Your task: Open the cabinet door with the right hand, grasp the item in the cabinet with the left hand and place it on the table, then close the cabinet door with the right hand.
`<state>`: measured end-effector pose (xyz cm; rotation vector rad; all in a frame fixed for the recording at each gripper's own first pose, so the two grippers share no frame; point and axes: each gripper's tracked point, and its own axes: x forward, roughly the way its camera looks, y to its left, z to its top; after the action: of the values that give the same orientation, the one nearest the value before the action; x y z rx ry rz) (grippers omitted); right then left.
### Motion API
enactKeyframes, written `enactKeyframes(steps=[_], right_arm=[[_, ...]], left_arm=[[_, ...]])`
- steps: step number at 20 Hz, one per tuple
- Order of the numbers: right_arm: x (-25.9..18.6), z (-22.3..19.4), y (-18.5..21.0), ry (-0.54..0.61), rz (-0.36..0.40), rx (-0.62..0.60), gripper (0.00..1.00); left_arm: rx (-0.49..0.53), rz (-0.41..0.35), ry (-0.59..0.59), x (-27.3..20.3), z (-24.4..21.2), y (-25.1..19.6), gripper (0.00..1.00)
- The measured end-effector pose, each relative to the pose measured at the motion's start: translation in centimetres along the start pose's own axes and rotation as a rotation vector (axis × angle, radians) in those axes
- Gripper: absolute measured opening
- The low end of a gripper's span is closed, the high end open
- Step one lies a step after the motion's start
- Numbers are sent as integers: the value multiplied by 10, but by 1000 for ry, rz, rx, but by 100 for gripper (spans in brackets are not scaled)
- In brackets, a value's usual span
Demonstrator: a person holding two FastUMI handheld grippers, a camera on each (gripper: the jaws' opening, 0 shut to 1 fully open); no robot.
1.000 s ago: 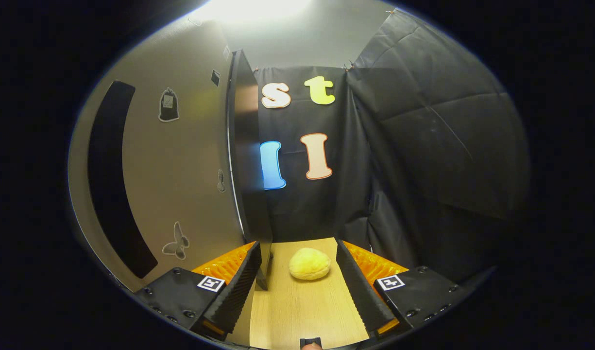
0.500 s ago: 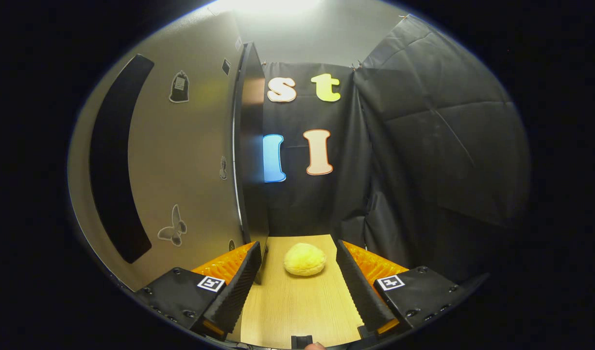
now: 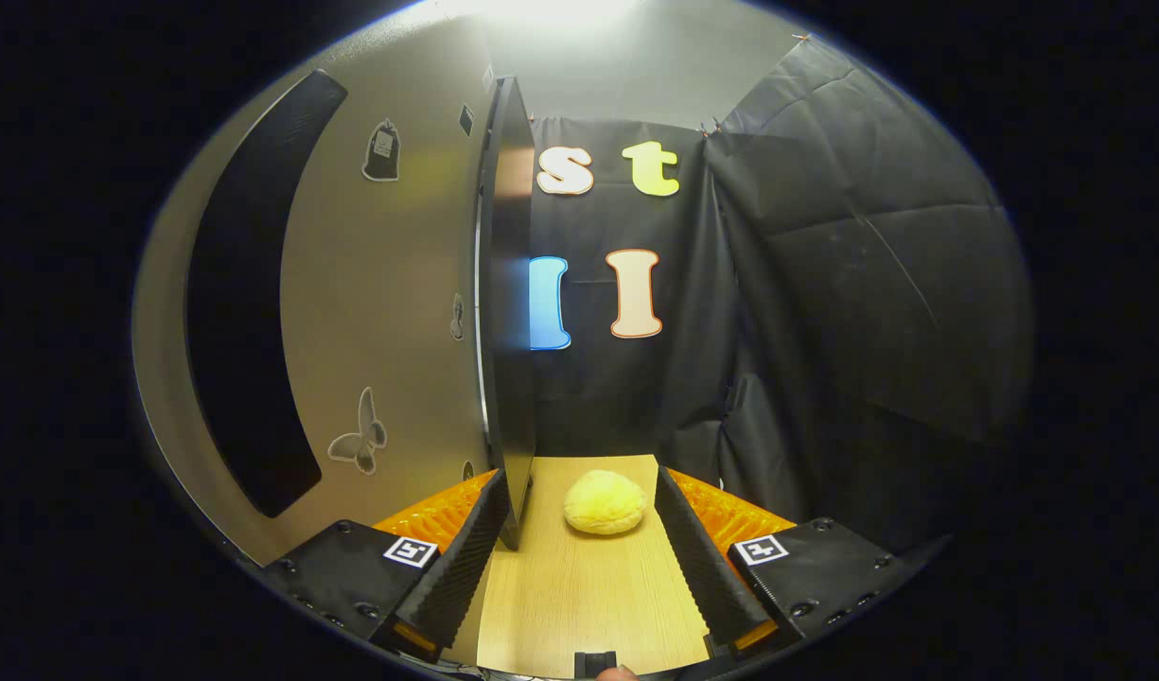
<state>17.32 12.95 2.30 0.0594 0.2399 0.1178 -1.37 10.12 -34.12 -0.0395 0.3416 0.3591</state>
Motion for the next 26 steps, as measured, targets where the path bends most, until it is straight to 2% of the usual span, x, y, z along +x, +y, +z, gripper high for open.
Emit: enactKeyframes(steps=[1, 2, 6, 7, 8, 12, 13, 14, 15, 16, 17, 18, 19, 20, 24, 26], right_arm=[[0, 0, 0, 2, -1, 3, 98], [1, -1, -1, 4, -1, 8, 98], [1, -3, -3, 8, 3, 22, 98], [1, -2, -3, 7, 6, 23, 98], [1, -2, -3, 5, 11, 24, 93], [-1, 8, -6, -26, 33, 49, 93], [-2, 12, -6, -39, 43, 63, 98], [-2, 16, -5, -50, 54, 79, 98], [-2, 19, -3, -55, 72, 93, 93], [-4, 22, 0, -61, 91, 107, 98], [-5, 26, 3, -70, 107, 117, 93], [-8, 30, 3, -80, 118, 125, 98], [-11, 33, 4, -85, 132, 132, 98], [-15, 36, 6, -91, 143, 137, 98], [-29, 51, 13, -123, 170, 111, 98], [-32, 54, 12, -131, 144, 71, 97]], left_arm=[[-1, -1, 3, -3, -2, 0, 47], [3, -2, -5, -4, 0, -1, 57], [13, 10, -6, -7, 7, 0, 56], [20, 24, -11, -7, 13, 2, 71], [24, 32, -8, -8, 18, 4, 86], [13, 37, -57, -28, 76, 8, 84], [16, 34, -73, -36, 95, 7, 84], [29, 28, -90, -45, 116, 6, 83], [46, 28, -110, -55, 138, 6, 84], [58, 19, -130, -65, 161, 4, 83], [67, 10, -151, -76, 185, 2, 86], [71, -1, -173, -86, 207, 0, 86], [75, -12, -194, -94, 225, -3, 83], [78, -30, -199, -101, 240, -7, 86], [69, -88, -227, -111, 283, -20, 83], [43, -118, -238, -111, 297, -24, 84]])
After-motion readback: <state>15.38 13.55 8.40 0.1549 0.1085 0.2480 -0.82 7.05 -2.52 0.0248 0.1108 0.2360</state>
